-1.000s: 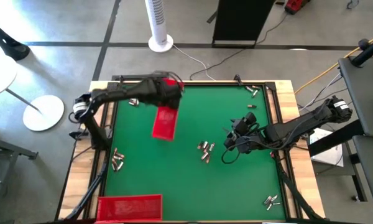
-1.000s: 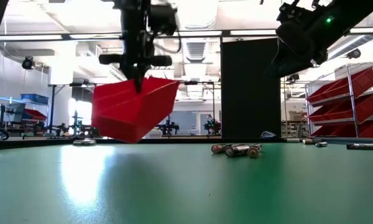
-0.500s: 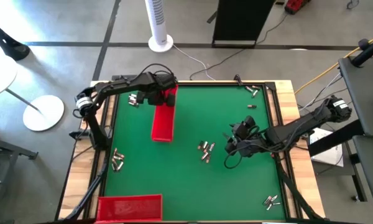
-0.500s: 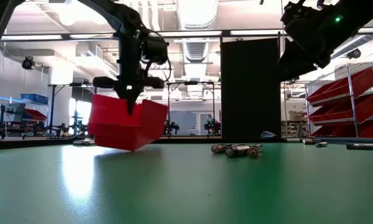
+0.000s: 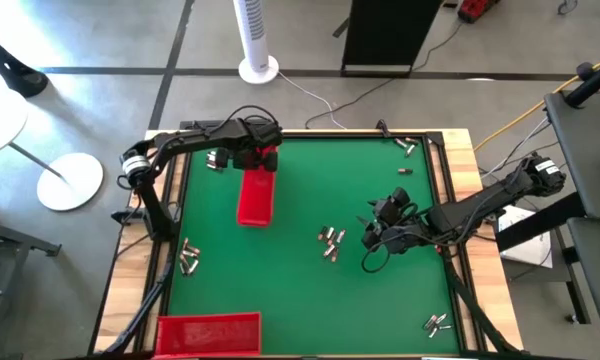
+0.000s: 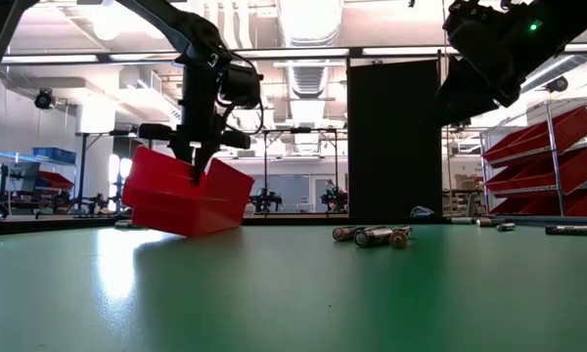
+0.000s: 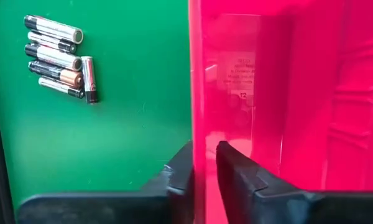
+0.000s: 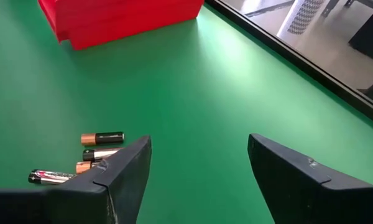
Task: Sort batteries
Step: Move the top red bin to the top left of the table, then move the red bin to the top right
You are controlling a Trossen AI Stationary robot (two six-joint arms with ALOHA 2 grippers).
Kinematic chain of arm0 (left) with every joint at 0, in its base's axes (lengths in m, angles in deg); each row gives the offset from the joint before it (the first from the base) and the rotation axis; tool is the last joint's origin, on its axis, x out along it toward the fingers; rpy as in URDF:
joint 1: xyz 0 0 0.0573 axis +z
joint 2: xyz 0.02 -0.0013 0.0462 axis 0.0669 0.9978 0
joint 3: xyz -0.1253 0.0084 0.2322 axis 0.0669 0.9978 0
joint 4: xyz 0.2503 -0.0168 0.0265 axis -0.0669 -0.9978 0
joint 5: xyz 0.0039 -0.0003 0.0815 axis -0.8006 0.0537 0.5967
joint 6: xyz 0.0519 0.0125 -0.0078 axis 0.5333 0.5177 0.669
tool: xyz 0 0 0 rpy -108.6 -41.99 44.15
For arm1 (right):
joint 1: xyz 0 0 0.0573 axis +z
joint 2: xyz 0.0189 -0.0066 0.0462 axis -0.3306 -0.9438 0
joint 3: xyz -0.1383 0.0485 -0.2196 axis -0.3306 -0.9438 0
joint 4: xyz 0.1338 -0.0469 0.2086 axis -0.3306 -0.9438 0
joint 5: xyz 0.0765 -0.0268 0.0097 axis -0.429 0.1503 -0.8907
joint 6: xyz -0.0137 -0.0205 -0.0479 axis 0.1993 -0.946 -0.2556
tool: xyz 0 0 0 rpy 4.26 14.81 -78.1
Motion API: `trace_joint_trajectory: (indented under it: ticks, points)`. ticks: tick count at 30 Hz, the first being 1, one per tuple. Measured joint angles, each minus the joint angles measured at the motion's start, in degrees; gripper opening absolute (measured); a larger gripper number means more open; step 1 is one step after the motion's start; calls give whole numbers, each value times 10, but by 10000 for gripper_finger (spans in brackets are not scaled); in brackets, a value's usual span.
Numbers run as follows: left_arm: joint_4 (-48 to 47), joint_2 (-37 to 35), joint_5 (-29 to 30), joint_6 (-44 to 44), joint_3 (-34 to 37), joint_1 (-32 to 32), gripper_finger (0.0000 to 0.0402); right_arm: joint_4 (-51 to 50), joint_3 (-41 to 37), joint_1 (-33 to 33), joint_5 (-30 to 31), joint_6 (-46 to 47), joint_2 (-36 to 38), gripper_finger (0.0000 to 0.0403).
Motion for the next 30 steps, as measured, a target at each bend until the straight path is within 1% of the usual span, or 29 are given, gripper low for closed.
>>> trace_joint_trajectory:
  ticks: [6, 11, 14, 17, 20, 22, 23, 25, 27, 30]
  points:
    - [-3, 0, 1, 8, -4, 0, 118, 0, 0, 0, -10, 6, 0, 267]
    - [-31, 0, 3, 36, -33, 0, 154, 0, 0, 0, -11, 6, 0, 258]
    - [-79, 0, 22, 58, -67, 0, 166, 0, 0, 0, -11, 6, 0, 252]
    - [-154, 0, 49, 83, -116, 0, 174, 0, -2, 0, -11, 6, 0, 249]
    - [-237, -1, 57, 124, -172, -6, 176, -1, -5, 0, -11, 6, 0, 250]
    - [-285, -4, 58, 153, -205, -23, 176, 0, -8, 0, -11, 6, 0, 254]
    - [-277, -12, 51, 176, -212, -38, 176, -1, -9, 0, -11, 6, 0, 256]
    - [-267, -35, 2, 218, -211, -74, 176, -1, -10, 0, -11, 3, 0, 261]
    - [-268, -51, -36, 226, -212, -119, 176, 0, -11, 0, -11, -9, 0, 265]
    - [-279, -69, -43, 227, -204, -206, 176, 4, -11, 0, -9, -22, 0, 271]
